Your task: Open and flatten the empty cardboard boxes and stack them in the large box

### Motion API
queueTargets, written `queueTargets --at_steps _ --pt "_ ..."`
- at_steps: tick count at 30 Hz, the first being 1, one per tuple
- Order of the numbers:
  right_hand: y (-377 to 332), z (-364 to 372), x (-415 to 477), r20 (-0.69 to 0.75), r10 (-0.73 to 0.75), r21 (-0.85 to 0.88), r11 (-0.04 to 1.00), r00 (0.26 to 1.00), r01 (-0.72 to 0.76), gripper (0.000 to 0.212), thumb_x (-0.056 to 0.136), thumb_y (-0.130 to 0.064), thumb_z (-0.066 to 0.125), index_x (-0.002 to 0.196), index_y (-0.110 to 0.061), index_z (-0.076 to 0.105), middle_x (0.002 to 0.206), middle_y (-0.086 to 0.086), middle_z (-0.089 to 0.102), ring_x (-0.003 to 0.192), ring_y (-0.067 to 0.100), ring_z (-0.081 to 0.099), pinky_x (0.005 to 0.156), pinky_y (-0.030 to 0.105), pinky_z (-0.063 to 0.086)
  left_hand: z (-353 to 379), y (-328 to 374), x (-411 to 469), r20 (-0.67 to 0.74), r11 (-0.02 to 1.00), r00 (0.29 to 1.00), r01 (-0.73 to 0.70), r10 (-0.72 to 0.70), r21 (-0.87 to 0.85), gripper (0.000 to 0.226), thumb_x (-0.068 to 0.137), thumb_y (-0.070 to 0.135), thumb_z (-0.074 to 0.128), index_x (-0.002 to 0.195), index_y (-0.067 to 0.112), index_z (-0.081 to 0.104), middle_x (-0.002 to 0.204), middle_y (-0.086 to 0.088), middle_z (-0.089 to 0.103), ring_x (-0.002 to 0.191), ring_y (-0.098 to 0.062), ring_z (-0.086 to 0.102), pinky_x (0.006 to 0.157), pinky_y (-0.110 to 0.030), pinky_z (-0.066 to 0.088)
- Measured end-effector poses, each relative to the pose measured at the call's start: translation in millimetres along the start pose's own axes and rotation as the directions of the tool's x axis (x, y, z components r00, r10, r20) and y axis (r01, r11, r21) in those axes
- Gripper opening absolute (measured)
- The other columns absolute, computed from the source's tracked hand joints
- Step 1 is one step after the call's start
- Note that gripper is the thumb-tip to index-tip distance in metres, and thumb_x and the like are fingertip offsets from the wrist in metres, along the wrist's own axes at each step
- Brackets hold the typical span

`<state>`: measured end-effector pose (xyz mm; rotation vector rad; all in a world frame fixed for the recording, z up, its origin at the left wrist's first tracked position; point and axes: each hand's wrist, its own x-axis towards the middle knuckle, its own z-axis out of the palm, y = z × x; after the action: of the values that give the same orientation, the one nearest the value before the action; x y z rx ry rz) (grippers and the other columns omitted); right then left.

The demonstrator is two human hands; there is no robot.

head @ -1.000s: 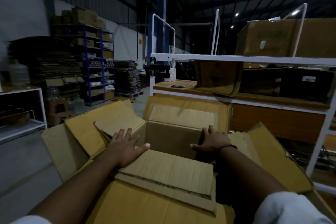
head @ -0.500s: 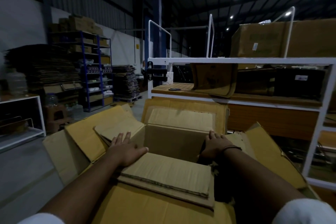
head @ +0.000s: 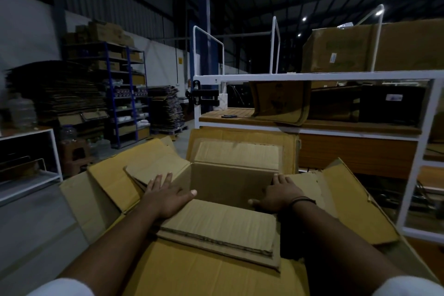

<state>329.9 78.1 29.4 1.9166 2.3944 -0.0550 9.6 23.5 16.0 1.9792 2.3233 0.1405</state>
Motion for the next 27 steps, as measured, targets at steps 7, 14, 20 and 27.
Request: queueTargets --at_steps 7,14,20,27 --pt "-38.0 -3.1 -38.5 0.072 -0.120 0.135 0.985 0.990 0.109 0.102 0.085 -0.091 0.014 0.164 -0.027 0.021 0.171 0.017 -0.008 0.157 0.039 -0.013 0.125 0.057 -0.009 -2.6 1.3 0.6 0.026 1.000 1.000 0.010 -0.010 0.011 0.090 0.089 0.088 0.014 0.161 0.036 0.030 0.172 -0.002 -0.015 0.157 -0.029 -0.018 0.124 -0.049 -0.010" --pt "-41.2 5.6 -31.2 0.079 -0.104 0.034 0.994 0.991 0.102 0.102 0.083 -0.091 0.001 0.161 -0.033 0.031 0.172 0.013 0.003 0.158 0.038 -0.006 0.122 0.061 -0.010 -3.5 9.7 -6.5 0.011 0.999 0.999 0.032 -0.032 0.006 0.087 0.094 0.082 0.010 0.162 0.031 0.028 0.172 -0.004 -0.013 0.157 -0.031 -0.017 0.125 -0.049 -0.009" --pt "-43.4 10.4 -34.7 0.048 -0.115 0.038 0.993 0.992 0.114 0.102 0.085 -0.089 -0.002 0.159 -0.031 0.037 0.172 0.011 0.013 0.158 0.036 0.000 0.121 0.060 -0.009 -3.4 16.5 -11.1 0.019 0.997 0.997 0.076 -0.076 0.005 0.084 0.097 0.078 0.010 0.163 0.029 0.026 0.172 -0.006 -0.012 0.157 -0.034 -0.016 0.125 -0.052 -0.005" --pt "-42.6 -12.0 -48.2 0.003 -0.078 0.067 0.995 0.997 0.078 0.094 0.092 -0.085 0.016 0.156 -0.023 0.043 0.170 0.016 0.016 0.156 0.042 0.008 0.123 0.058 0.012 -24.0 37.5 -19.1 -0.026 0.997 0.997 0.072 -0.072 -0.002 0.085 0.098 0.077 0.017 0.165 0.025 0.020 0.172 -0.015 -0.007 0.157 -0.042 -0.004 0.126 -0.054 0.005"
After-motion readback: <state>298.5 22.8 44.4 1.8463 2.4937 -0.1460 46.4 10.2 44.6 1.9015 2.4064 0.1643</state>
